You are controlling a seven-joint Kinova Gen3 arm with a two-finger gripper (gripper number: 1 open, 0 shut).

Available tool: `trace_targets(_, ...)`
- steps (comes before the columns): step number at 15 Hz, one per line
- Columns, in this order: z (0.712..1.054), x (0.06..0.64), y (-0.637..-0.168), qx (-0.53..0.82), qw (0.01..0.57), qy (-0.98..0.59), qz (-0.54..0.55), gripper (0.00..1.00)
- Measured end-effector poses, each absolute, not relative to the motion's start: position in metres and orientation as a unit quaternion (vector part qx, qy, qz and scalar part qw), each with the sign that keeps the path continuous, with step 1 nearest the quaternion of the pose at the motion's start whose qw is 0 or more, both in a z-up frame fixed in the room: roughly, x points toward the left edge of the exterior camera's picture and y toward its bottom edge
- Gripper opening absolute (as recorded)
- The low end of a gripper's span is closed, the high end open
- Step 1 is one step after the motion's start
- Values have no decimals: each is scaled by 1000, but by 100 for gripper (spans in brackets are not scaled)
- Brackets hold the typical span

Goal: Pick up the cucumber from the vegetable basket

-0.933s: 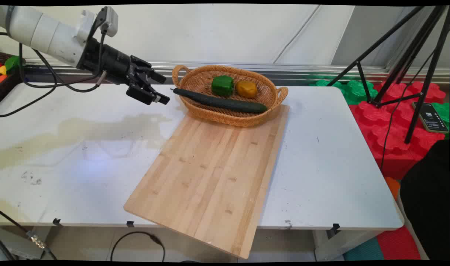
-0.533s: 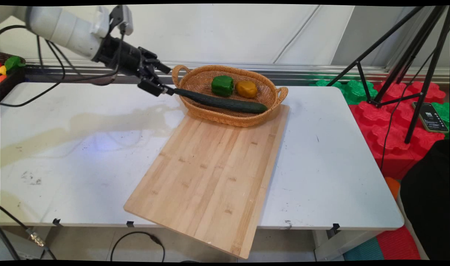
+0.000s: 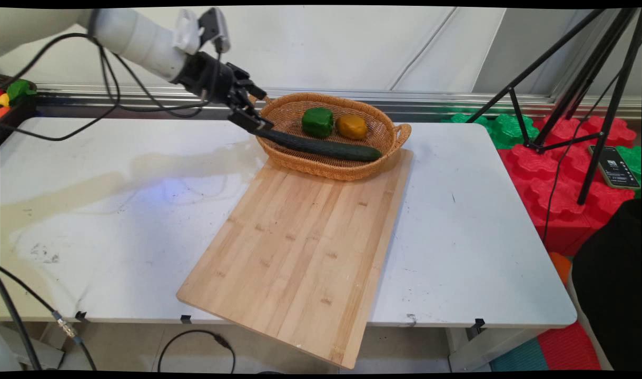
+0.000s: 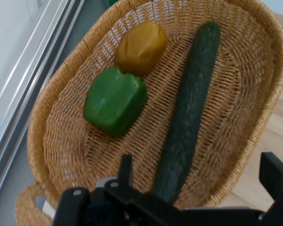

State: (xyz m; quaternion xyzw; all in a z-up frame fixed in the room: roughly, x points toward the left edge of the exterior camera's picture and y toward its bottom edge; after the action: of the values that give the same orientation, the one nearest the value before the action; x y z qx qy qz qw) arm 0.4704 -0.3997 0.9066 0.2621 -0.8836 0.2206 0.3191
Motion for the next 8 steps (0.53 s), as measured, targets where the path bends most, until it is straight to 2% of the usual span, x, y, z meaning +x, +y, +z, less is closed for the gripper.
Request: trace_targets(8, 881, 427, -442, 244, 289, -901, 213, 100)
